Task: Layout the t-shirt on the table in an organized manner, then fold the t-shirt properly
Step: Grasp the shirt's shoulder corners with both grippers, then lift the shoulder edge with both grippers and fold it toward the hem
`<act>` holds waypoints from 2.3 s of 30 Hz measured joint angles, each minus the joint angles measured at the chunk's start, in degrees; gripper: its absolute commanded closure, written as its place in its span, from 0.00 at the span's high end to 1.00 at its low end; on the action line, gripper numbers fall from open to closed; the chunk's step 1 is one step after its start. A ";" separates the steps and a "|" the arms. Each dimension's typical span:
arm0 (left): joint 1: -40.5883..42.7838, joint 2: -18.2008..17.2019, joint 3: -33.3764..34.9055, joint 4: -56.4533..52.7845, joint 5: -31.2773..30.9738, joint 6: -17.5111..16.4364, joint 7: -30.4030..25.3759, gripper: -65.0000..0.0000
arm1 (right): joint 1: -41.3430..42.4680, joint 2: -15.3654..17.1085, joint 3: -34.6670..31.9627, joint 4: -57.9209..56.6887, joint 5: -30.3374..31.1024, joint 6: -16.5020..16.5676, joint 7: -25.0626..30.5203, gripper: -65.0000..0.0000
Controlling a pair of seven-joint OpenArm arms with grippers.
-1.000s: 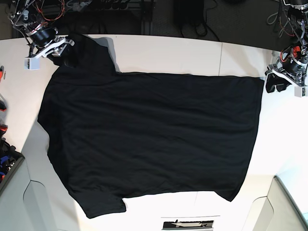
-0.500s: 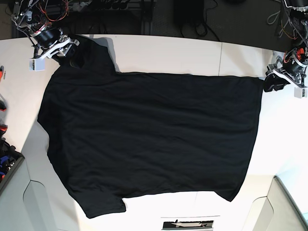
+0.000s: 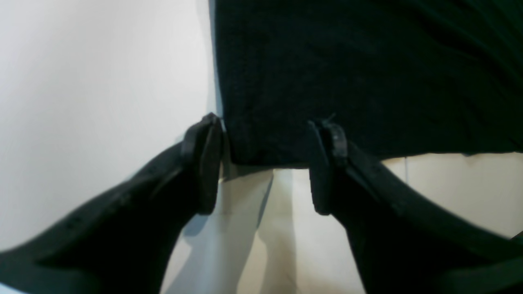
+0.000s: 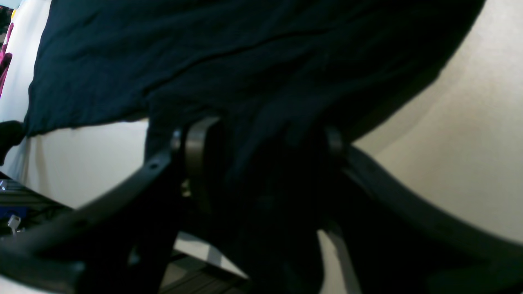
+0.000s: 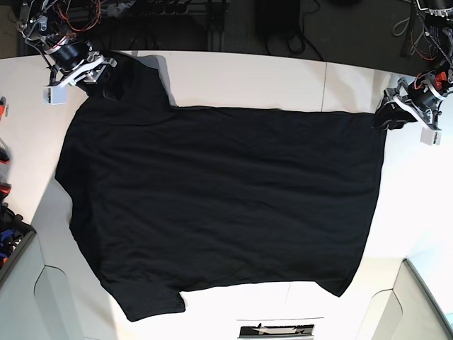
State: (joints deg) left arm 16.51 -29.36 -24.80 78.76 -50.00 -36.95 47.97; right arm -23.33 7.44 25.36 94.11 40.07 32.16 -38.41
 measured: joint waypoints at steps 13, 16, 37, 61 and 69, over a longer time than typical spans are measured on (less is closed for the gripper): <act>0.61 0.17 0.35 -0.17 2.78 -2.23 -4.26 0.00 | 0.31 -0.15 -0.13 -0.26 -0.46 -0.39 -1.05 0.00; 0.66 0.15 0.37 0.00 1.51 -2.29 -3.78 0.00 | 0.31 -0.17 -0.13 0.66 -0.85 -0.44 -1.42 0.00; -4.04 -2.08 -1.92 4.37 7.72 -2.69 -9.05 0.00 | 19.71 0.04 6.82 2.38 -5.22 -0.26 -2.34 0.00; -32.39 -2.99 15.41 -25.64 12.79 -2.73 -10.91 0.44 | 36.83 0.33 7.02 -21.27 -11.45 -0.68 0.90 0.54; -32.00 -7.93 14.27 -24.61 -4.50 -2.75 0.13 0.44 | 35.63 1.92 8.94 -14.99 -5.42 -0.66 -4.24 0.58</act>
State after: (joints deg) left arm -15.49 -37.30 -10.52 54.15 -54.50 -39.70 48.10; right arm 12.29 9.37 34.30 79.11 34.65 31.51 -42.65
